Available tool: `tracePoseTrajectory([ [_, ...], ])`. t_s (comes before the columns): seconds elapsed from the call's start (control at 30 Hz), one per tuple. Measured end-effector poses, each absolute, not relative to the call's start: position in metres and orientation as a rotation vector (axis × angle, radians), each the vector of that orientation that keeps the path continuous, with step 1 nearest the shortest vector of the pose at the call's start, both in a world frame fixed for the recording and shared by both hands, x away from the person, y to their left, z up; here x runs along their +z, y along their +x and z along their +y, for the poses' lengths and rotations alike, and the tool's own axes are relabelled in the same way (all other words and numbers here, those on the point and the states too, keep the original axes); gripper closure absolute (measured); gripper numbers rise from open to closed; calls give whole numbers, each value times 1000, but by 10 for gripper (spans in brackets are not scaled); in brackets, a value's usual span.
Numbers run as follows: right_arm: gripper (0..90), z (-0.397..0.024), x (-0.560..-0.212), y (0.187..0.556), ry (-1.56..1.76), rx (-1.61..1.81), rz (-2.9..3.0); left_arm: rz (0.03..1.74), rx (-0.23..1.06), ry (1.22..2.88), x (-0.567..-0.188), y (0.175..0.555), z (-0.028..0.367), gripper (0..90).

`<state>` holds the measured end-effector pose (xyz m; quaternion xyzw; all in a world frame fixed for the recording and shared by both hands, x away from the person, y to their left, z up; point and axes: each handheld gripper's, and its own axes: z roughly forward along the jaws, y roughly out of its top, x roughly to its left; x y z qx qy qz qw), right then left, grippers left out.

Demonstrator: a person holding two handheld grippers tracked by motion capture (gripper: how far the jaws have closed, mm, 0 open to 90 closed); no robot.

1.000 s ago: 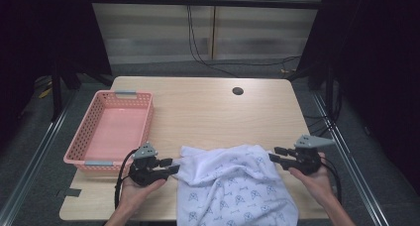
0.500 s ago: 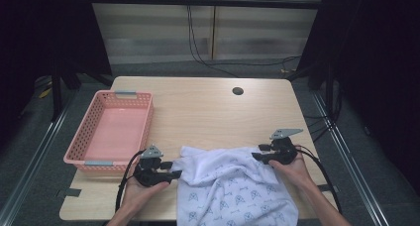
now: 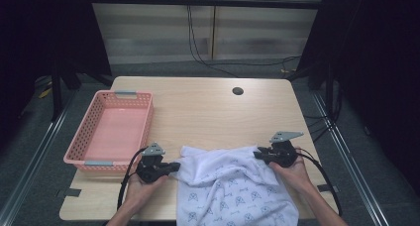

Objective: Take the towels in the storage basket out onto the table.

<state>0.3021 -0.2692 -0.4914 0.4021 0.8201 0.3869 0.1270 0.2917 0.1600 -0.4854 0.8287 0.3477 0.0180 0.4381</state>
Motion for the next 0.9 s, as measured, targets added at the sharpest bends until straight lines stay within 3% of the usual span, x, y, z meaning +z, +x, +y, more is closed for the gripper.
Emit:
tracePoseTrajectory([
  [0.1,874,-280,-478,300,1194,1224,2342,849,39,2023,-479,290,161,900],
  [0.2,880,-287,-470,298,1210,1271,2303,830,47,2015,-474,289,161,900],
  [0.3,884,-295,-463,294,1225,1286,2269,878,60,2030,-478,289,161,669],
  [0.37,884,-297,-462,292,1231,1290,2261,883,61,2042,-480,290,161,632],
  [0.47,884,-302,-460,287,1234,1295,2258,926,54,2078,-486,293,159,499],
  [0.53,883,-303,-462,282,1237,1283,2266,938,94,2107,-487,291,155,496],
  [0.63,884,-306,-464,275,1230,1270,2276,942,75,2109,-489,289,157,418],
  [0.9,883,-319,-466,264,1258,1260,2260,972,73,2114,-494,290,158,374],
])
